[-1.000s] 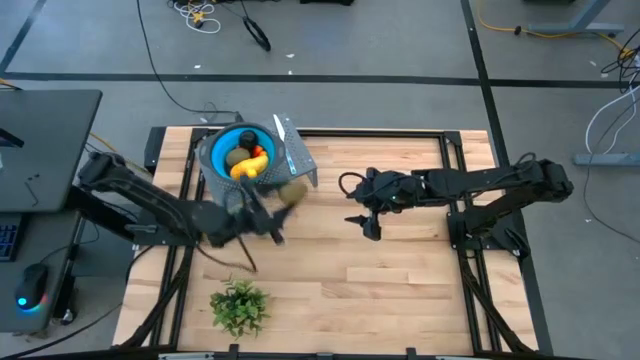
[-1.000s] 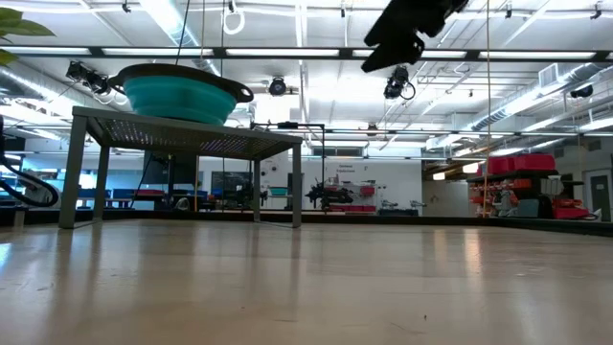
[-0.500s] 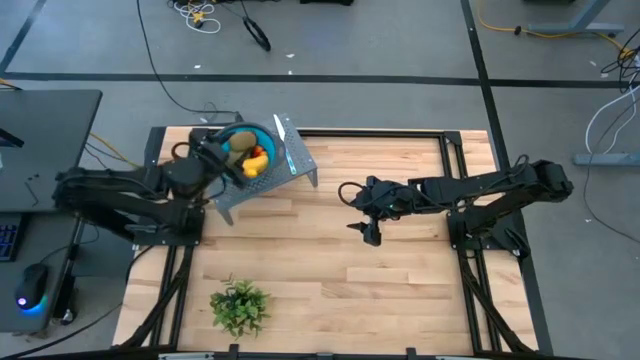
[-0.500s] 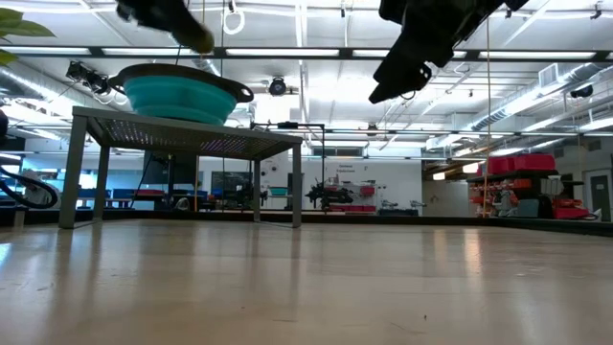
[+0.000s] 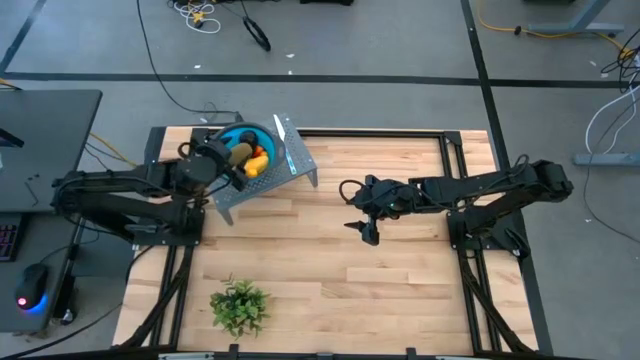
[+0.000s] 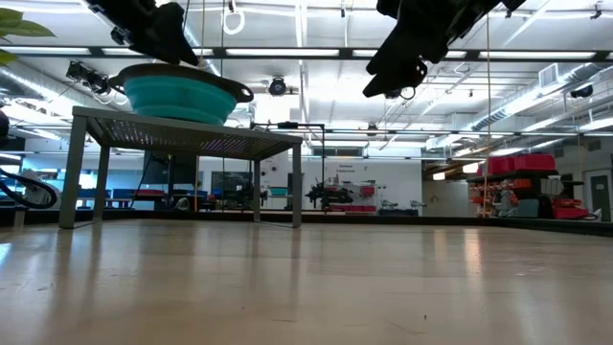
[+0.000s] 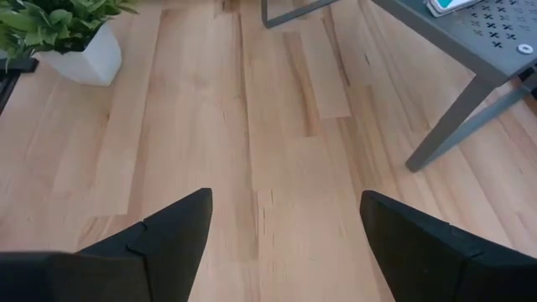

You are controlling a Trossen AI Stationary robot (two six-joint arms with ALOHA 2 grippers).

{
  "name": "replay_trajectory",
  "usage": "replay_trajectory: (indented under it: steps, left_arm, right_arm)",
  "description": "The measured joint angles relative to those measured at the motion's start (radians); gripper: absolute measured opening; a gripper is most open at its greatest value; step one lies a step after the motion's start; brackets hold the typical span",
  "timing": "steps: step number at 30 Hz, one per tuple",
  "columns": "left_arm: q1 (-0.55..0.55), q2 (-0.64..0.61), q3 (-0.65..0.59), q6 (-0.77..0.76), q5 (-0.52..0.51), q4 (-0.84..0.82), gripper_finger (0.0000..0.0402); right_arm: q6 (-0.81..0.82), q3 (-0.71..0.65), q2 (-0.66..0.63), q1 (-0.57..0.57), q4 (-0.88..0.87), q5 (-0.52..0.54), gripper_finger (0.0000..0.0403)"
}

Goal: Pick & Place Fruit
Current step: Return to Home Position

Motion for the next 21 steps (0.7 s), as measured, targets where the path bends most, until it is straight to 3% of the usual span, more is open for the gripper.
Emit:
replay_trajectory:
  steps: [6, 9, 15, 21]
  left_arm:
    - [-0.001, -0.001, 0.0, 0.0, 0.003, 0.04, 0.0376]
    - [-0.011, -0.001, 0.0, 0.002, 0.065, 0.104, 0.0379]
    - [-0.066, -0.001, 0.0, 0.043, 0.126, 0.26, 0.0369]
    - [-0.153, 0.0, 0.0, 0.052, 0.143, 0.33, 0.0355]
  right_arm:
    - [0.0, 0.0, 0.0, 0.0, -0.002, 0.0, 0.0312]
    - [0.0, 0.0, 0.0, 0.0, -0.002, 0.007, 0.0312]
    - [0.025, 0.0, 0.028, 0.0, 0.095, 0.208, 0.0312]
    - [-0.016, 0.0, 0.117, 0.0, 0.301, 0.297, 0.0312]
